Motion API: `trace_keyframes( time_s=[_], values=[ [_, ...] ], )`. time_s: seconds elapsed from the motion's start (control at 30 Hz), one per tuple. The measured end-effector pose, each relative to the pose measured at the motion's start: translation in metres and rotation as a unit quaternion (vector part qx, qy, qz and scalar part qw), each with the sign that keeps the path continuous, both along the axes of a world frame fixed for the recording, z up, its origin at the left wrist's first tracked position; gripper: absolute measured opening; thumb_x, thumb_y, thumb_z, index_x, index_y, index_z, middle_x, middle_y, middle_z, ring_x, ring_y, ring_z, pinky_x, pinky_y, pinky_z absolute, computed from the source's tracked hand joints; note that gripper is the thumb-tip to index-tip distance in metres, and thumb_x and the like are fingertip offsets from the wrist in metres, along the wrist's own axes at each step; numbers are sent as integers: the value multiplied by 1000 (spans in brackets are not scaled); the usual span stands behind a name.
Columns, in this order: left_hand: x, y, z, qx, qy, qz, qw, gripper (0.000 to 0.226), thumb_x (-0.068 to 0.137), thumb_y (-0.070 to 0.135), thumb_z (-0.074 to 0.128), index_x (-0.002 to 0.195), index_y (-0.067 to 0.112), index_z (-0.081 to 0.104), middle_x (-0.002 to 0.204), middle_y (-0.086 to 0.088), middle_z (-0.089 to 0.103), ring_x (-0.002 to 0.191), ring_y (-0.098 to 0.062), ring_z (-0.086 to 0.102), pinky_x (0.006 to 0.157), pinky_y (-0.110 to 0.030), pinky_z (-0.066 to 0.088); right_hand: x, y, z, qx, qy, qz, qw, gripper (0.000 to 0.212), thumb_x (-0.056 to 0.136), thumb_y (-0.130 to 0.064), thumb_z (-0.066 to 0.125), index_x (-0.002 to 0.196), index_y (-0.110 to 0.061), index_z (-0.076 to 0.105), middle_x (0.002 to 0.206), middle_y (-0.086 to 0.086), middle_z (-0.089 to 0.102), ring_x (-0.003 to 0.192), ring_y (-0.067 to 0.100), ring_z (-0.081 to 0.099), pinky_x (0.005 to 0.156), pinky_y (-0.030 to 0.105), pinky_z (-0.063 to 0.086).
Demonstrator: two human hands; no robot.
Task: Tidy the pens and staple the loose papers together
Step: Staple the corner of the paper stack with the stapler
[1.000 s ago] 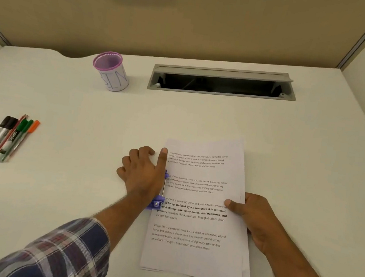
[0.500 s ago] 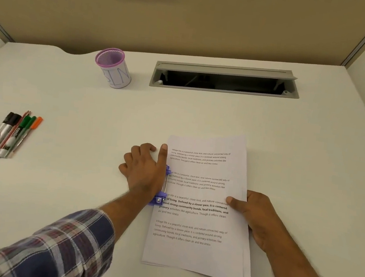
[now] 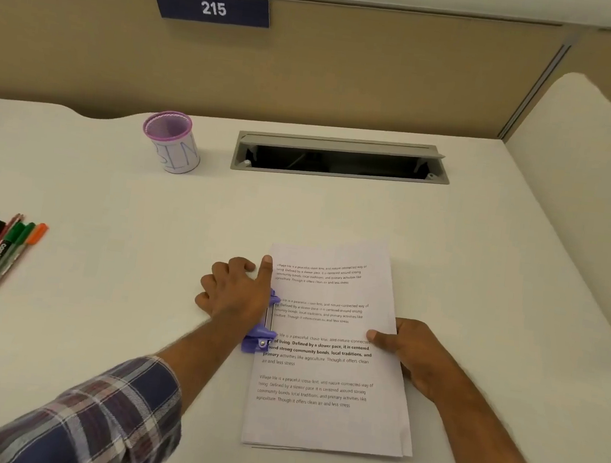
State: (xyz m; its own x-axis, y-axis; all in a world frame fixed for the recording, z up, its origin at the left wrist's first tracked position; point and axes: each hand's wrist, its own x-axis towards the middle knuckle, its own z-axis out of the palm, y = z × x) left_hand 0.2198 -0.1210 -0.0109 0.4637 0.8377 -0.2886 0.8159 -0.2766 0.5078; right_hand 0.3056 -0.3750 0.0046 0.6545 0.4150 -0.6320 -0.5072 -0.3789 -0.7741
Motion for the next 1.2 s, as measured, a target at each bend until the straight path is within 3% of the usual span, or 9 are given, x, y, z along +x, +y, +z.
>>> trace_keyframes(
  time_s=[0.13,0.77,1.2],
  values=[
    [3,5,6,-41,23,-22,999,55,88,72,30,116,33,56,126,-1,44,125,-26,35,104,-47,25,-5,2,0,-9,-23,-12,1000,20,84,-7,72,104,-5,71,100,11,76,91,30,73,86,47,57],
    [-5,5,4,-3,-16,-54,998,50,90,70,33,106,29,57,121,-1,48,119,-25,40,99,-47,28,-13,4,2,3,-61,-23,998,21,84,-3,70,105,0,70,99,15,75,90,33,73,83,47,58],
    [-9,7,3,12,-41,-89,995,56,89,73,36,112,27,58,122,0,50,121,-24,40,101,-46,27,-9,3,7,-5,-93,-25,995,17,83,-2,70,100,-2,71,96,13,76,87,31,74,78,41,60]
  ],
)
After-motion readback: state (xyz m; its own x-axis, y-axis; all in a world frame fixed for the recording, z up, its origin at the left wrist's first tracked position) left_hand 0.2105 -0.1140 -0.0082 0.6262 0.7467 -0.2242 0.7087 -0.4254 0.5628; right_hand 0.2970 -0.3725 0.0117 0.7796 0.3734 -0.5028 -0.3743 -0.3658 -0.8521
